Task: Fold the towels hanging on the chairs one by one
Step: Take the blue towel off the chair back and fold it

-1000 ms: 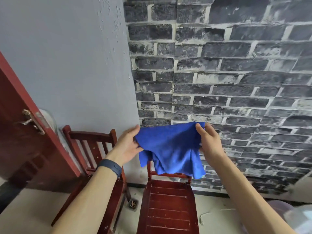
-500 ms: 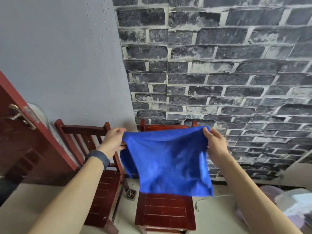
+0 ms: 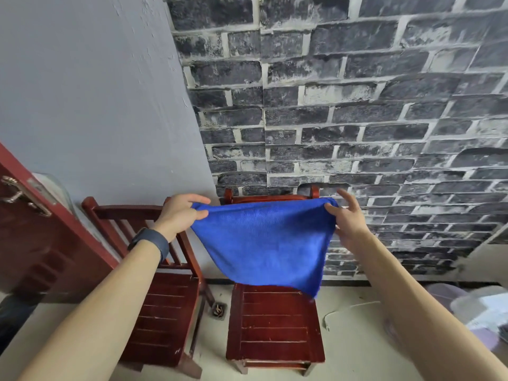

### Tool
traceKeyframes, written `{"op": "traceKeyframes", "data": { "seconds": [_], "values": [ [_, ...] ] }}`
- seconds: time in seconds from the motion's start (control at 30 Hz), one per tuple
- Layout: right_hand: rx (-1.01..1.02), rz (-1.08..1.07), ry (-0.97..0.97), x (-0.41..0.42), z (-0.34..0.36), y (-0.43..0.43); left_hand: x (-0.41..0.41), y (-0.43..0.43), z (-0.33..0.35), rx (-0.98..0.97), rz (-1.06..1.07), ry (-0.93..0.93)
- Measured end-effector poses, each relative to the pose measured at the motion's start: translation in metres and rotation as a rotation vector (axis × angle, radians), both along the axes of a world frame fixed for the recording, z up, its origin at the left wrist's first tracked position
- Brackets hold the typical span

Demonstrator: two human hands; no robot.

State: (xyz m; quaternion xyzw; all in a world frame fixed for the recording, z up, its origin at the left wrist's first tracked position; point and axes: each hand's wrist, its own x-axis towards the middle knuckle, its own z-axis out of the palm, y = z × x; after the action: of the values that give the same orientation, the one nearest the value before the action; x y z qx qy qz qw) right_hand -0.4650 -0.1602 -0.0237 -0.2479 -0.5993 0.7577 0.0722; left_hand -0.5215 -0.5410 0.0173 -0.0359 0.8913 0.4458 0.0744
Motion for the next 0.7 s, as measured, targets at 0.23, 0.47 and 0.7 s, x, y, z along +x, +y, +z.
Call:
{"op": "traceKeyframes", "data": {
  "seconds": [0.23, 0.47, 0.7],
  "values": [
    [0.552, 0.006, 0.122, 0.004, 0.005, 0.006, 0.009, 0.018, -0.002, 0.041, 0.087, 0.208],
    [0.890, 0.085, -0.005, 0.031, -0.020, 0.003, 0.032, 0.010, -0.039, -0.326, 0.010, 0.344],
    [1.077, 0.231, -0.226, 0.108, -0.117, -0.010, 0.087, -0.013, -0.141, -0.679, -0.109, 0.253]
  ]
}}
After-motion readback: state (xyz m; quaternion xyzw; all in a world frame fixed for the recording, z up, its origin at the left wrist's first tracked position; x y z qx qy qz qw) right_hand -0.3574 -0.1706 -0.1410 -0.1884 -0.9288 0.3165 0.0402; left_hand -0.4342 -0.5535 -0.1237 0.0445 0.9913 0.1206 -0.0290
